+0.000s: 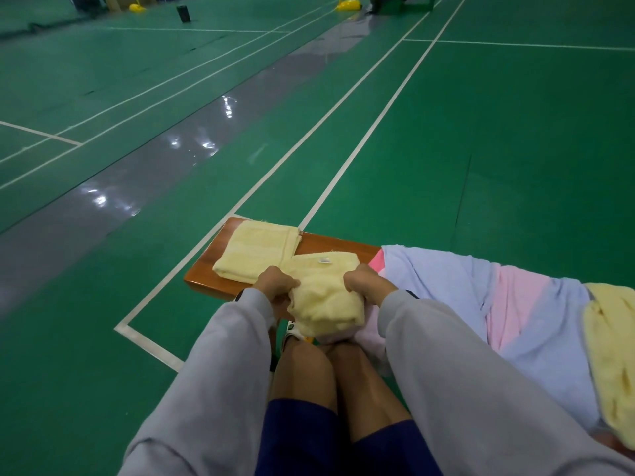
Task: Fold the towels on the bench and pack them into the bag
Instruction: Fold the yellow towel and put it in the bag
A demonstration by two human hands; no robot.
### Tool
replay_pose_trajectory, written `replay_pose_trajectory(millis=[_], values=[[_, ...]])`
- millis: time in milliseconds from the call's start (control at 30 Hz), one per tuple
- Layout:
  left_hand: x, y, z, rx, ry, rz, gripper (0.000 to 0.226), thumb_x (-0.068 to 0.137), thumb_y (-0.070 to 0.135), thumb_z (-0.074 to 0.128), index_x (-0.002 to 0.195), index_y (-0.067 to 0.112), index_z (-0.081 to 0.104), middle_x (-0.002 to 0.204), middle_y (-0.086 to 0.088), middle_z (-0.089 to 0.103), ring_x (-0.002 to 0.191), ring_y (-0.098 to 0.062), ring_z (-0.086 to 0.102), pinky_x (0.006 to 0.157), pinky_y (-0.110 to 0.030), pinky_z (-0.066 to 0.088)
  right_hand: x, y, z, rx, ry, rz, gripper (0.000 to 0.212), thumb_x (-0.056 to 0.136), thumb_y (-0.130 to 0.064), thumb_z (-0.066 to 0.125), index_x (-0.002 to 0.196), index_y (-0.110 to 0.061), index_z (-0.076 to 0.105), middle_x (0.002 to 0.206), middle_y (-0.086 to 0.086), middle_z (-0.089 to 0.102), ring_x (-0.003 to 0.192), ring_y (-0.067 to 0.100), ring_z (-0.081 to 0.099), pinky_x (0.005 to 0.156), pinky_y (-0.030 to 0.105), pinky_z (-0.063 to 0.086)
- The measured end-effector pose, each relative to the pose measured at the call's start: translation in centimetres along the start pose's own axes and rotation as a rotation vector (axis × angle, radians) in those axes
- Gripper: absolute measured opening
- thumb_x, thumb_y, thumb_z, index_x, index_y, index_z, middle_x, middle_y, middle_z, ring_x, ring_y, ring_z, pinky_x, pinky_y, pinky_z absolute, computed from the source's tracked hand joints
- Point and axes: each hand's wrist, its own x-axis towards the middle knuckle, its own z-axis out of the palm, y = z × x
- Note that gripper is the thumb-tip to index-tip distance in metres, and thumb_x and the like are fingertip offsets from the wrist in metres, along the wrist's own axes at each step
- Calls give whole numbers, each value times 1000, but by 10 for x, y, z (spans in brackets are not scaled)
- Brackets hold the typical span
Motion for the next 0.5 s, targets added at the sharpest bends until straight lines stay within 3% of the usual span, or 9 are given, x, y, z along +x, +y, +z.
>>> replay_pose_trajectory(millis=[100,200,267,333,433,500], values=[[-7,7,-5,-239,-47,-27,25,99,28,64,102,4,57,78,-11,56,63,-21,52,51,-29,49,-5,-4,-2,102,30,30,22,91,-8,43,113,-11,42,103,6,53,100,27,53,86,36,50],[-20,1,-13,-509,-240,-115,21,96,28,66,88,12,55,73,-6,52,68,-19,52,58,-29,55,1,4,-2,297,23,78,40,80,-9,47,120,-4,48,103,9,55,99,28,54,91,40,51],[-23,-9,-11,-296,-234,-124,23,96,28,66,96,7,59,80,-13,59,75,-28,61,67,-40,60,2,11,-2,297,12,83,44,77,-15,47,120,-7,51,112,12,60,100,29,57,97,44,51],[-28,-14,-6,28,-145,-45,29,98,29,67,99,2,58,81,-16,64,68,-28,63,68,-40,58,-2,13,-3,194,21,68,41,83,-19,45,123,-10,50,120,11,61,109,31,58,101,45,50],[-30,-12,-1,17,-159,-47,42,93,41,73,96,3,55,87,-18,67,73,-33,67,80,-47,62,-8,9,-2,113,58,44,41,92,-19,44,131,-9,49,127,10,58,116,31,57,100,40,49],[-34,-11,1,-46,-200,-116,44,90,39,76,101,2,55,92,-19,67,80,-35,66,74,-47,62,-11,7,-1,85,32,11,30,95,-25,52,123,-12,50,118,7,58,113,29,57,100,40,50]])
